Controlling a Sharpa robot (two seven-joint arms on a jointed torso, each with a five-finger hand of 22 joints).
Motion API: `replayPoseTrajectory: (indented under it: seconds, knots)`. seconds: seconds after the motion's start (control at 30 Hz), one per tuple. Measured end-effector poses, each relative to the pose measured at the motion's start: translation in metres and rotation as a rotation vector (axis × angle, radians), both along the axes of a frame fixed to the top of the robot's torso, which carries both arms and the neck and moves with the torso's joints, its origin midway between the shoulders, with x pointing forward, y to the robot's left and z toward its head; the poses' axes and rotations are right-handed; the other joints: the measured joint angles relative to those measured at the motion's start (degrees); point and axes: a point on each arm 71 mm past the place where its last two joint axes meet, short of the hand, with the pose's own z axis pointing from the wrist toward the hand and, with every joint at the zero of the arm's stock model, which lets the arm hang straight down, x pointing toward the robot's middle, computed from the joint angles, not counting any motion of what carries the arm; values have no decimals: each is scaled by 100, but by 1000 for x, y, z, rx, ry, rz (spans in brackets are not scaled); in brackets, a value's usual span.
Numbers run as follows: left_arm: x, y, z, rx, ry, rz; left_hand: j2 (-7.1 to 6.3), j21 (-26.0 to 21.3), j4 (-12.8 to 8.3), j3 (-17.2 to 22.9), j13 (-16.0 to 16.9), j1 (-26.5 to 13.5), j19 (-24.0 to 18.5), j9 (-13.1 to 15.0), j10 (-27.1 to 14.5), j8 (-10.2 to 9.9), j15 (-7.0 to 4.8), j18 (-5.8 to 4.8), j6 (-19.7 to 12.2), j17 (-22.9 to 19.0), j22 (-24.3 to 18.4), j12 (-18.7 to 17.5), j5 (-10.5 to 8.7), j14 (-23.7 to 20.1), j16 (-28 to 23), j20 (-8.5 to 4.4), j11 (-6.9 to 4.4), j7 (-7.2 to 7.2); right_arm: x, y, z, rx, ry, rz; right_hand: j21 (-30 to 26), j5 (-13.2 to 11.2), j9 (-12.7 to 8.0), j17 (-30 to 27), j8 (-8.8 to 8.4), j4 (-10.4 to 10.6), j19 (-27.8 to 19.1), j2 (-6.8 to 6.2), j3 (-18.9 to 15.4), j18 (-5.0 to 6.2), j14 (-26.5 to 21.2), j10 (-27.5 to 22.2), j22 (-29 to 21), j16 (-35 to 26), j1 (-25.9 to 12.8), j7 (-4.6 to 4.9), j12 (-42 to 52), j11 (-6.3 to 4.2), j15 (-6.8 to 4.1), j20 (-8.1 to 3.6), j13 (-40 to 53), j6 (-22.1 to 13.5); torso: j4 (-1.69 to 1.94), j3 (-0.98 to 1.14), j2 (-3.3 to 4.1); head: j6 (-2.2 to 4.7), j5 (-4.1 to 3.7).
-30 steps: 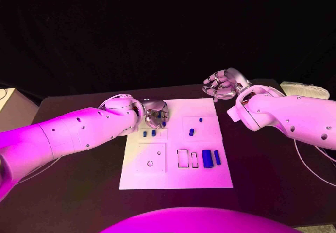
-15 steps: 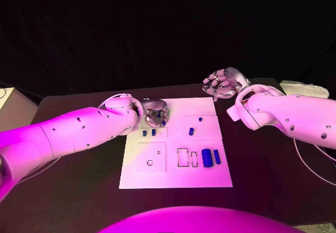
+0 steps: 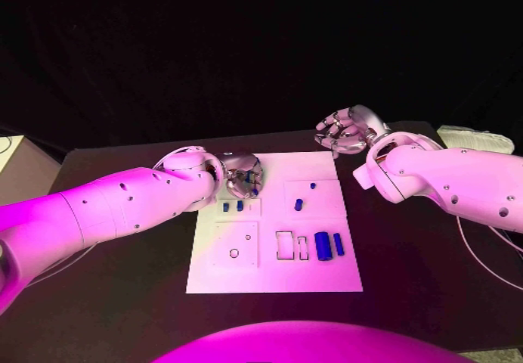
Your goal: Assemble the parts on the task board
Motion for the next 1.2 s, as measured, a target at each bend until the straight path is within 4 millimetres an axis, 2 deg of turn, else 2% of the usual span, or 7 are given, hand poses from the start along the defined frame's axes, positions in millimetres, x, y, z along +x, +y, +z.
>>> replayPoseTrajectory:
  seconds: [0.33,0.73,0.93,1.2]
  knots:
    - [-4,8,9,-49,-19,7,16,23,-17,16,-24,-13,20,0,20,0,20,0,-1,5,6,-68,-13,20,0,-21,21,0,0,-1,-1,-1,2,-3,0,0,0,0,0,0,0,0,0,0,0,4,0,0,0,0,0,4,0,0,0,-1,-10,0,-7,18,3]
    - [-13,26,27,-112,-11,23,15,61,-17,15,-36,-13,45,0,60,-23,13,0,-2,50,51,-95,-15,52,0,-20,21,0,0,-4,-2,-4,3,-10,-22,0,1,0,0,0,0,0,0,0,0,11,0,0,0,13,0,11,0,0,-12,12,16,-3,-35,29,13]
    - [-12,43,27,-104,3,59,15,66,-18,15,-37,-13,71,0,60,-26,31,1,-3,77,70,-118,-15,70,0,-11,22,0,0,-6,-2,-4,4,-13,-22,0,1,0,0,0,0,0,0,0,0,13,0,0,0,13,0,13,0,0,-12,12,30,-5,-45,14,22]
    - [-7,59,24,-79,16,98,-19,66,-18,15,-55,-47,71,3,102,-61,31,0,39,61,69,-178,-15,70,0,-11,22,4,0,-7,-3,-5,4,-14,-22,0,1,1,0,0,0,0,0,0,0,13,0,0,0,13,0,14,0,0,-12,12,28,-5,-46,13,41]
